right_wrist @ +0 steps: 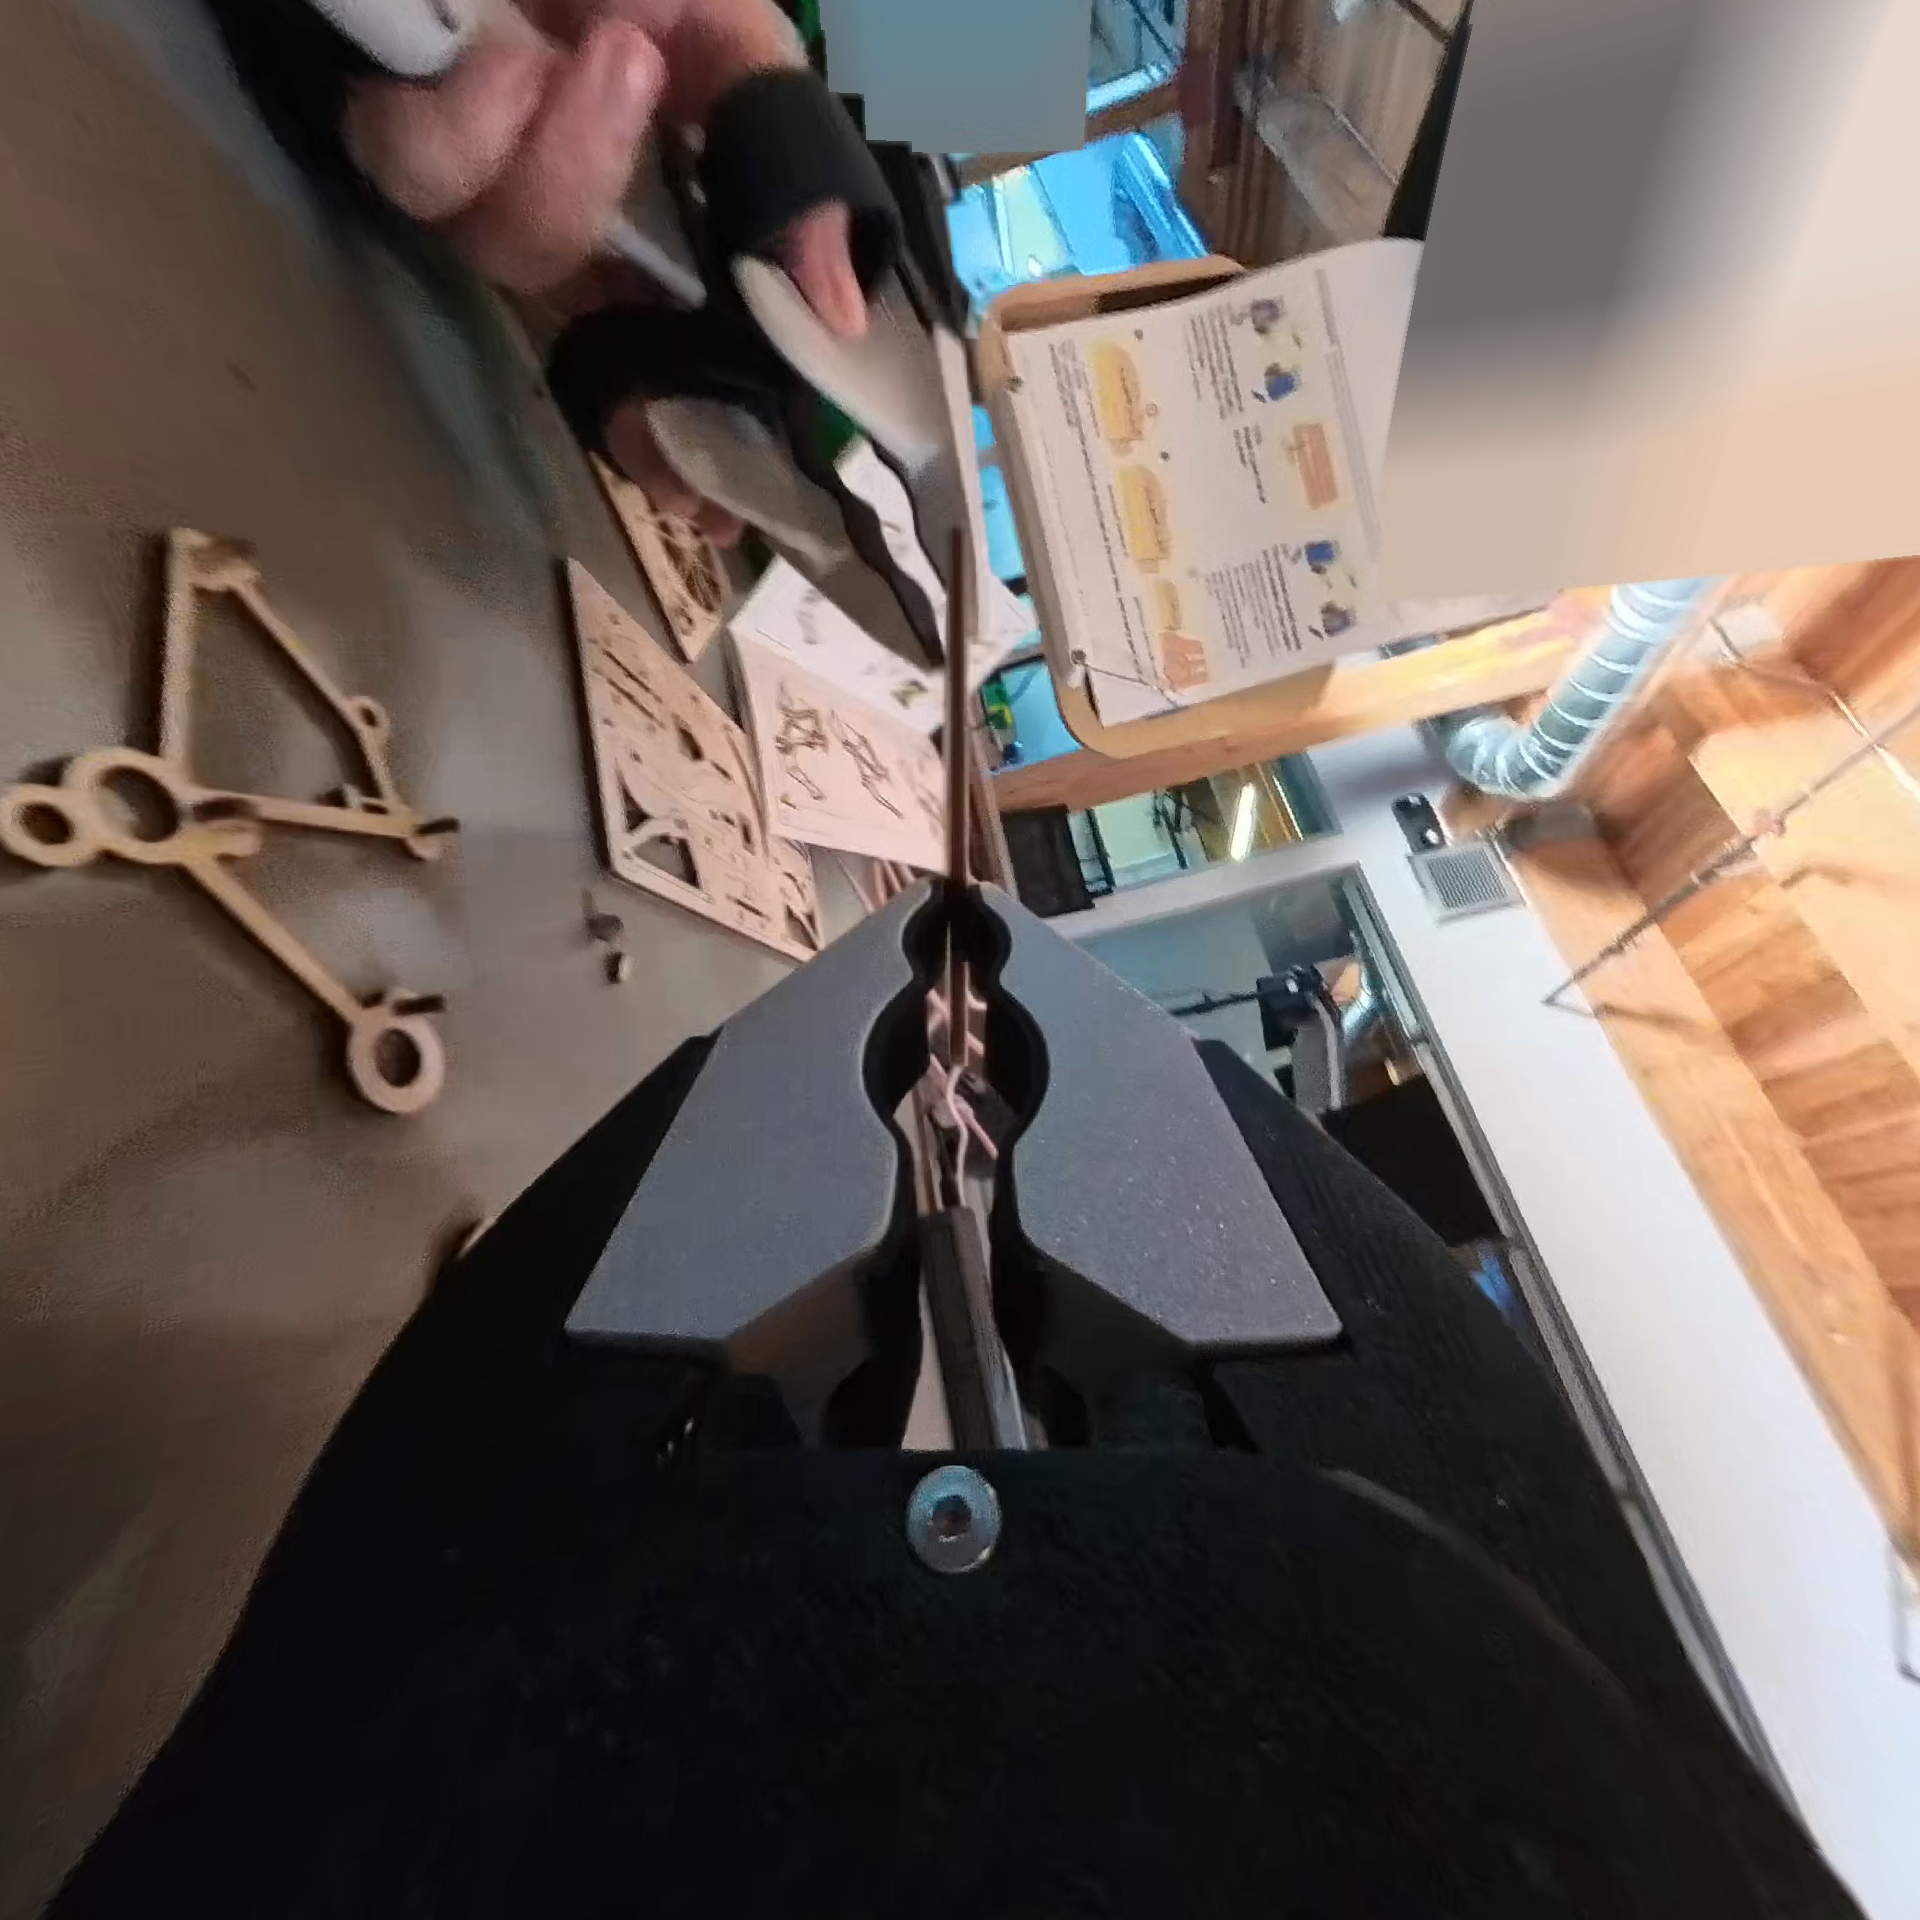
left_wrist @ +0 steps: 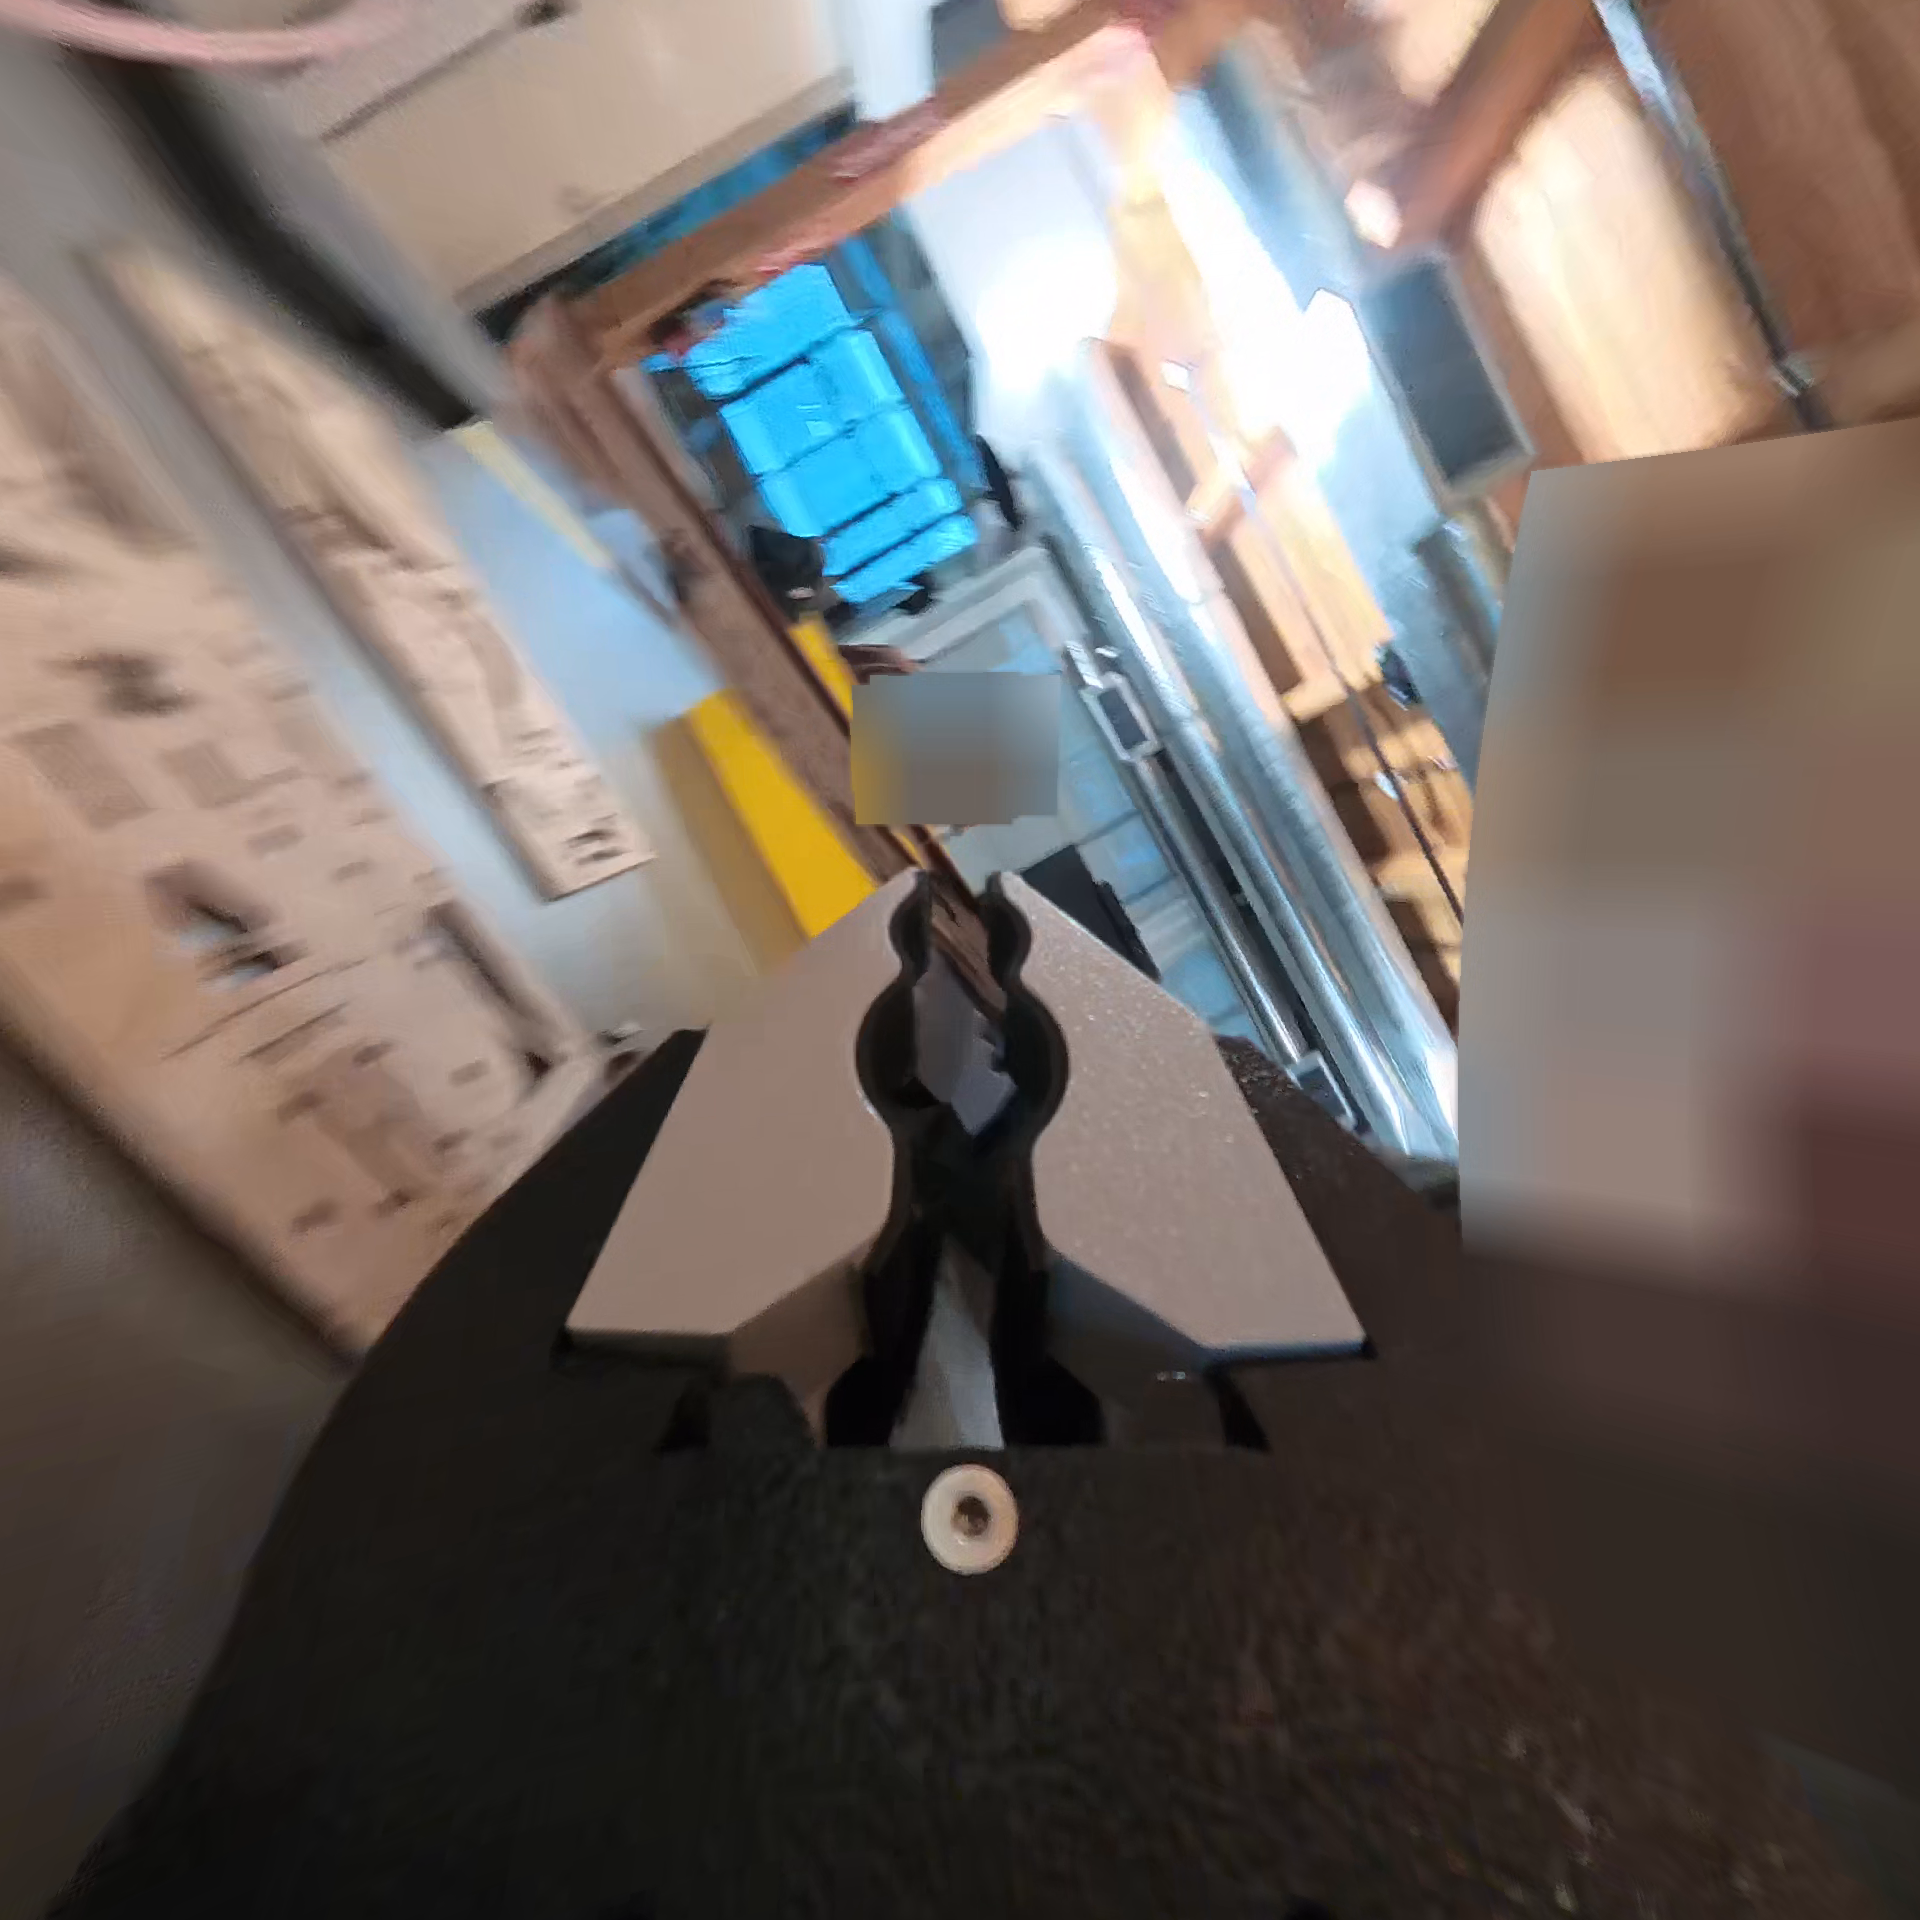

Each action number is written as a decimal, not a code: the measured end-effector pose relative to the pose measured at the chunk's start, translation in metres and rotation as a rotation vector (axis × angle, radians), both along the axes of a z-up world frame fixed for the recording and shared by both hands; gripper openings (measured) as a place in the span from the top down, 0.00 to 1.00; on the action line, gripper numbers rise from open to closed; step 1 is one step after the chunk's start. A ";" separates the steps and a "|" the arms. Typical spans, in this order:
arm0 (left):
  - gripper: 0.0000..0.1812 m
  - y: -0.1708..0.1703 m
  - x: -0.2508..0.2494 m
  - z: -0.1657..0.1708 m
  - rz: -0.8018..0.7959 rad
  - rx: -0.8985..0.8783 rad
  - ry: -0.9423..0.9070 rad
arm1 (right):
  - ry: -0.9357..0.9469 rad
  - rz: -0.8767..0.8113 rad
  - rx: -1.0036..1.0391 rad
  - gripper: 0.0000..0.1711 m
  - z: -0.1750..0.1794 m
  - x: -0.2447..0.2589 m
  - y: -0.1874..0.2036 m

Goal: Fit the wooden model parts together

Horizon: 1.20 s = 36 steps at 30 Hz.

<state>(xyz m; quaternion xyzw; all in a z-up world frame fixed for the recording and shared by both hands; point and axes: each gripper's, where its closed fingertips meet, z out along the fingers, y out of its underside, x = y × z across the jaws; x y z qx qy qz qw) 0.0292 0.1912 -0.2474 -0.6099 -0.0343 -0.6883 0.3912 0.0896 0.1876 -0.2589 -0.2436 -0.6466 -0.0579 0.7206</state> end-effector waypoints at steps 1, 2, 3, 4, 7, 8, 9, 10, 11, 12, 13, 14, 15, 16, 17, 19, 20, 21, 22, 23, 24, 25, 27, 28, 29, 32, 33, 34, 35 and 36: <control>0.96 -0.004 0.001 0.010 -0.004 0.048 -0.012 | 0.025 -0.024 -0.007 1.00 0.005 0.006 0.003; 0.95 -0.007 -0.001 0.021 0.010 0.102 -0.023 | 0.047 -0.059 -0.013 1.00 0.009 0.013 0.009; 0.93 -0.008 -0.006 0.029 0.044 0.155 -0.007 | 0.060 -0.103 -0.014 1.00 0.012 0.020 0.015; 0.93 -0.009 -0.013 0.036 0.094 0.219 0.039 | 0.068 -0.154 -0.011 1.00 0.014 0.029 0.023; 0.94 -0.011 -0.036 0.046 0.296 0.440 0.311 | 0.051 -0.328 0.007 1.00 0.014 0.058 0.048; 0.95 -0.011 -0.045 0.044 0.373 0.498 0.431 | 0.031 -0.390 0.007 1.00 0.011 0.068 0.055; 0.96 -0.010 -0.055 0.041 0.447 0.542 0.550 | 0.009 -0.448 -0.007 1.00 0.007 0.077 0.062; 0.96 -0.010 -0.063 0.039 0.508 0.580 0.652 | -0.008 -0.496 -0.037 1.00 0.002 0.086 0.066; 0.96 -0.010 -0.069 0.036 0.550 0.613 0.734 | -0.024 -0.533 -0.079 1.00 -0.003 0.093 0.068; 0.96 -0.012 -0.072 0.033 0.571 0.641 0.800 | -0.047 -0.565 -0.127 1.00 -0.010 0.099 0.069; 0.96 -0.013 -0.072 0.030 0.576 0.666 0.855 | -0.078 -0.595 -0.166 1.00 -0.018 0.104 0.070; 0.96 -0.014 -0.072 0.026 0.572 0.684 0.899 | -0.119 -0.624 -0.187 1.00 -0.025 0.109 0.070; 0.96 -0.015 -0.071 0.022 0.567 0.695 0.928 | -0.166 -0.647 -0.195 1.00 -0.033 0.113 0.070; 0.97 -0.016 -0.069 0.018 0.556 0.703 0.941 | -0.207 -0.666 -0.189 1.00 -0.038 0.117 0.070; 0.98 -0.017 -0.066 0.015 0.541 0.705 0.943 | -0.246 -0.681 -0.178 1.00 -0.043 0.120 0.070; 1.00 -0.017 -0.061 0.009 0.509 0.693 0.938 | -0.308 -0.694 -0.188 0.99 -0.050 0.126 0.069; 1.00 -0.017 -0.060 0.006 0.497 0.683 0.934 | -0.323 -0.691 -0.231 0.98 -0.055 0.128 0.067; 1.00 -0.017 -0.059 0.004 0.485 0.675 0.931 | -0.325 -0.692 -0.311 0.97 -0.060 0.131 0.066; 1.00 -0.016 -0.059 0.002 0.478 0.668 0.933 | -0.313 -0.699 -0.419 0.91 -0.066 0.133 0.065; 1.00 -0.016 -0.059 0.001 0.476 0.662 0.937 | -0.285 -0.707 -0.539 0.82 -0.071 0.135 0.064; 1.00 -0.015 -0.061 0.002 0.485 0.655 0.942 | -0.243 -0.711 -0.651 0.79 -0.073 0.136 0.063; 1.00 -0.013 -0.064 0.002 0.505 0.647 0.950 | -0.196 -0.697 -0.748 0.75 -0.072 0.136 0.062; 1.00 -0.011 -0.071 0.005 0.553 0.650 0.973 | -0.100 -0.641 -0.928 0.67 -0.065 0.131 0.057; 1.00 -0.011 -0.073 0.007 0.570 0.662 0.979 | -0.042 -0.582 -1.018 0.67 -0.059 0.125 0.052; 1.00 -0.011 -0.074 0.010 0.586 0.675 0.978 | 0.022 -0.518 -1.103 0.67 -0.051 0.119 0.048; 1.00 -0.015 -0.073 0.017 0.610 0.716 0.962 | 0.138 -0.399 -1.240 0.66 -0.030 0.104 0.043; 1.00 -0.015 -0.072 0.017 0.612 0.728 0.960 | 0.140 -0.382 -1.253 0.66 -0.028 0.096 0.043; 1.00 -0.016 -0.072 0.018 0.613 0.735 0.960 | 0.119 -0.365 -1.262 0.66 -0.029 0.086 0.041; 1.00 -0.016 -0.071 0.017 0.612 0.738 0.962 | 0.079 -0.353 -1.269 0.66 -0.032 0.073 0.038; 1.00 -0.015 -0.071 0.017 0.608 0.738 0.965 | 0.029 -0.352 -1.262 0.66 -0.036 0.061 0.036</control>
